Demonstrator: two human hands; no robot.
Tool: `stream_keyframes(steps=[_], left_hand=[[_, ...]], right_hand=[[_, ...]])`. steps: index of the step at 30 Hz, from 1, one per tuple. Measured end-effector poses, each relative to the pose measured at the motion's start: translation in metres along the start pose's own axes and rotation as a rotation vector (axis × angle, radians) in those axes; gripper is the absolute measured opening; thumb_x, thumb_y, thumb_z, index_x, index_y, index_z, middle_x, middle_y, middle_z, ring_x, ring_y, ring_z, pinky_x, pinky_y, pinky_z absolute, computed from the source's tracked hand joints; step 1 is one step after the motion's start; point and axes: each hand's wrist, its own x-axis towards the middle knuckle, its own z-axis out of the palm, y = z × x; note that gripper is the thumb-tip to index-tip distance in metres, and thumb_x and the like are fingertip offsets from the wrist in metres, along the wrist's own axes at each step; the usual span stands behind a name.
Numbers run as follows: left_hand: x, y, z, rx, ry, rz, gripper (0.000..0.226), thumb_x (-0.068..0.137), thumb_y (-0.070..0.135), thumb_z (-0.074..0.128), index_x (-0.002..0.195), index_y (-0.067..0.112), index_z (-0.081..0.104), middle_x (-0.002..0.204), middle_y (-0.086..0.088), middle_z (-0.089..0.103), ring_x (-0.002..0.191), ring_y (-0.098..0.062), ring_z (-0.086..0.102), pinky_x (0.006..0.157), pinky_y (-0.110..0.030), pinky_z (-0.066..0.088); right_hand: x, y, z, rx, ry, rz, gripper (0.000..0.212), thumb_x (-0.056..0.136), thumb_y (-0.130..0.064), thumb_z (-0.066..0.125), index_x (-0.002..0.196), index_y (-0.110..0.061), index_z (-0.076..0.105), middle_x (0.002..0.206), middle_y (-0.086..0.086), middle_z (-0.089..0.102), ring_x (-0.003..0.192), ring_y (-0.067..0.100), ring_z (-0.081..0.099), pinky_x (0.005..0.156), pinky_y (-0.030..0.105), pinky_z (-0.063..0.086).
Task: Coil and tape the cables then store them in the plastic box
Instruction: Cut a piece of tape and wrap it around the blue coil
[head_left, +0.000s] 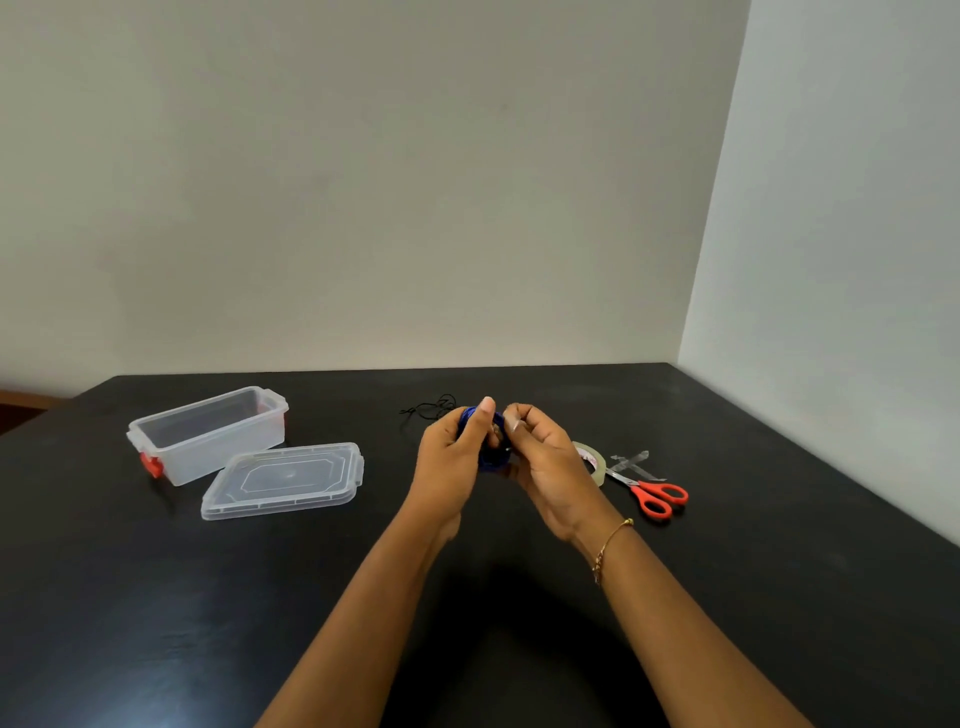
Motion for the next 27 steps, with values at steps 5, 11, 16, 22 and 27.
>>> stream_keyframes(steps=[5,11,16,22,27], left_hand=[[0.001,-0.006,0.002,0.036,0.055,-0.064,0.034,0.098,0.031,0.038,0.073,0.013,0.052,0.070,0.000,0.053,0.071,-0.010,0.052,0.072,-0.021,0.047],[0.003,-0.014,-0.003,0.145,-0.019,-0.062,0.033,0.099,0.030,0.035,0.077,0.012,0.051,0.068,0.000,0.050,0.065,-0.008,0.046,0.067,-0.019,0.040],[0.003,-0.014,-0.001,0.142,-0.094,-0.091,0.032,0.099,0.032,0.035,0.084,0.011,0.054,0.077,0.000,0.053,0.071,-0.006,0.050,0.060,-0.012,0.041],[0.002,-0.016,-0.001,0.125,-0.154,-0.074,0.033,0.099,0.033,0.034,0.085,0.011,0.054,0.078,0.000,0.054,0.072,-0.008,0.051,0.059,-0.010,0.046],[0.000,-0.014,0.003,0.238,-0.125,0.006,0.032,0.100,0.029,0.030,0.078,0.013,0.047,0.082,0.002,0.039,0.077,-0.007,0.042,0.067,-0.010,0.041]], right_hand=[[0.002,0.000,-0.001,-0.169,0.036,0.040,0.019,0.098,-0.019,0.039,0.084,-0.020,0.052,0.092,0.001,0.060,0.094,0.017,0.057,0.085,0.039,0.054],[0.000,-0.014,-0.017,-0.328,0.059,-0.093,0.010,0.092,-0.010,0.050,0.087,-0.011,0.058,0.092,0.001,0.061,0.087,0.010,0.062,0.072,0.024,0.056],[-0.001,-0.013,-0.018,-0.837,-0.019,-0.305,0.010,0.081,-0.009,0.066,0.077,-0.016,0.060,0.087,-0.005,0.057,0.078,0.005,0.057,0.073,0.007,0.046],[0.000,-0.010,-0.017,-1.011,0.056,-0.421,0.003,0.078,-0.005,0.067,0.080,-0.004,0.068,0.090,0.008,0.063,0.075,0.010,0.058,0.067,0.009,0.048],[0.000,-0.008,-0.013,-1.061,0.162,-0.451,0.006,0.078,-0.007,0.069,0.077,-0.001,0.069,0.085,0.011,0.066,0.073,0.018,0.062,0.070,0.029,0.055]])
